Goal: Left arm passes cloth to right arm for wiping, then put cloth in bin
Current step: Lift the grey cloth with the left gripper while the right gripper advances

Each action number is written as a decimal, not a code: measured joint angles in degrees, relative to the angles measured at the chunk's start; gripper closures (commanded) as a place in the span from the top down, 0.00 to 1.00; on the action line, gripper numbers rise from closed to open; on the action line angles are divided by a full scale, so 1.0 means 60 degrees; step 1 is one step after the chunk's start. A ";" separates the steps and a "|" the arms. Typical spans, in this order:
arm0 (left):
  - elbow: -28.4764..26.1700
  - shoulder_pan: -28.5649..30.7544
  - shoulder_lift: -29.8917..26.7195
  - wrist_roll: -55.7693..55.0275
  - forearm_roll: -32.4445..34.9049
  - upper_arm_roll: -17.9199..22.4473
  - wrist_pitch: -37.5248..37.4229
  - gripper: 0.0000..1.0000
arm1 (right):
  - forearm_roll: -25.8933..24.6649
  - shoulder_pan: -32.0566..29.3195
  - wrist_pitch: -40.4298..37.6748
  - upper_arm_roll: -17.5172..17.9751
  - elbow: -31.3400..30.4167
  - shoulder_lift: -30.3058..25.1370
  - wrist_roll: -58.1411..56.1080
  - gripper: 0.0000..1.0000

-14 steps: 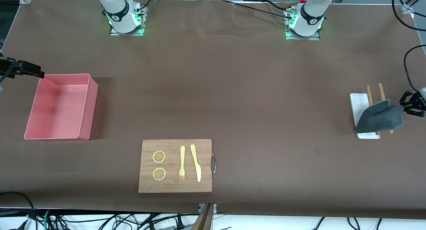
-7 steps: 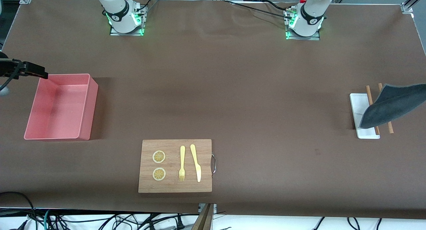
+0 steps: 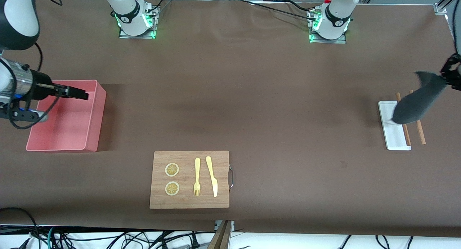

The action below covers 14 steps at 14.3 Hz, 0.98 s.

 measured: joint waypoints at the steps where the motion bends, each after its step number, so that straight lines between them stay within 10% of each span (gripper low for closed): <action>1: 0.0019 -0.0231 0.0008 -0.0787 0.0001 -0.0320 -0.0018 0.00 | 0.0143 0.0200 0.0157 0.0007 0.0000 0.0059 0.0530 1.00; 6: 0.0066 -0.1438 0.0284 -0.3671 -0.0072 -0.1868 -0.0008 0.00 | 0.0240 0.0671 0.0803 0.0643 0.0000 0.0339 0.2470 1.00; 14: 0.2301 -0.4123 0.2894 -0.5524 -0.1276 -0.1998 0.0876 0.00 | 0.0843 0.0711 0.1776 0.1983 -0.0030 0.1185 0.4821 1.00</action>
